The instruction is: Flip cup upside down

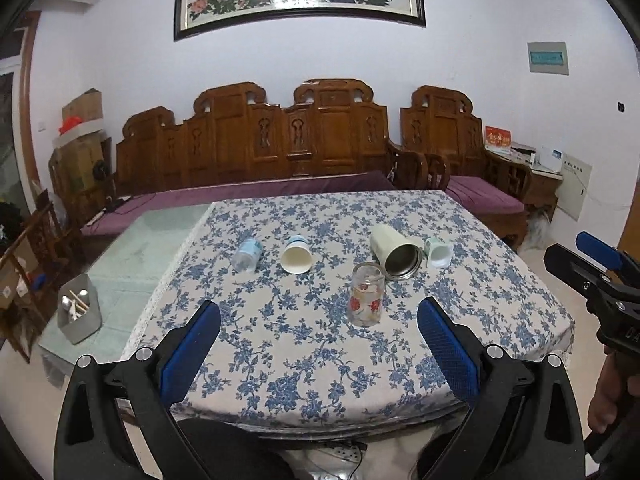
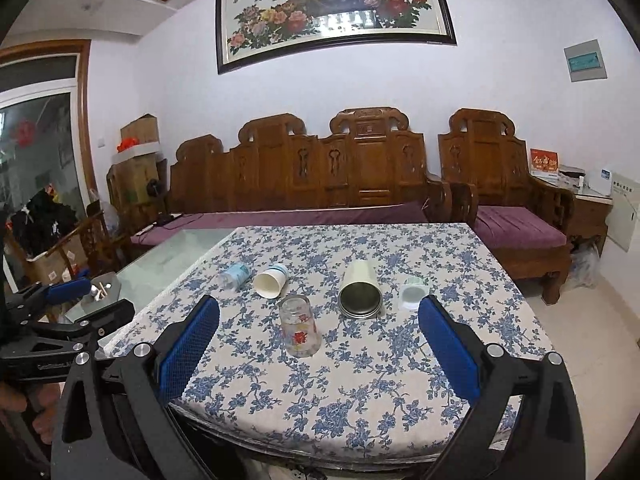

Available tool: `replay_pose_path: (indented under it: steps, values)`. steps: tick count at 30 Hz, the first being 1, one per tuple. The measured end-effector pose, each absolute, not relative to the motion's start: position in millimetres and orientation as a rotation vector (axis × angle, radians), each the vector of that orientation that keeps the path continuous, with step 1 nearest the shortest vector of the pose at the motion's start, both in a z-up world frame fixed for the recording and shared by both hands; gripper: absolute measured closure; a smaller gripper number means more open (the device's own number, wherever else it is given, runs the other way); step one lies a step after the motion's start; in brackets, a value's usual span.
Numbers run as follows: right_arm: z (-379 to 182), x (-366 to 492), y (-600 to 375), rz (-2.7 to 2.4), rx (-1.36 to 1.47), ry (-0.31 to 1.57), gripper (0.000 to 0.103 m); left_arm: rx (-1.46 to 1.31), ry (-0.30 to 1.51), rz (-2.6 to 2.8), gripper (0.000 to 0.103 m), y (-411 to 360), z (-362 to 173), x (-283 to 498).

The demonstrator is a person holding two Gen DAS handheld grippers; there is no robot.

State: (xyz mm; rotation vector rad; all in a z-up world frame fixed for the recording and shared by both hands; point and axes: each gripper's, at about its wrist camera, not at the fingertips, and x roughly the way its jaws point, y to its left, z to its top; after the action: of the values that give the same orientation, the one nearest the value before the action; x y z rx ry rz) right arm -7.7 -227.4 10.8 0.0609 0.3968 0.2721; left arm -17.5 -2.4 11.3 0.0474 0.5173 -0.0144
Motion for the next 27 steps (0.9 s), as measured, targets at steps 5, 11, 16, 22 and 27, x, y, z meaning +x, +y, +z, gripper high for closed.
replay_pose_path:
  steps: [5,11,16,22,27]
  values:
    - [11.6,-11.1,-226.6,0.27,0.055,0.393,0.003,0.037,0.508,-0.012,0.008,-0.7,12.7,-20.3]
    - [12.1,-13.0,-225.2,0.275,0.054,0.393,0.003,0.031,0.498,-0.004,0.008,1.9,13.4,-22.5]
    - [11.9,-12.8,-223.6,0.272,0.055,0.392,0.003,0.026,0.496,-0.002,0.008,3.2,12.9,-22.4]
    - [12.2,-13.3,-222.5,0.274,0.053,0.393,0.003,0.023,0.494,-0.002,0.008,3.9,13.9,-23.0]
    - [12.5,-12.4,-222.4,0.274,0.051,0.396,0.003,0.02,0.492,-0.003,0.008,4.8,14.0,-23.3]
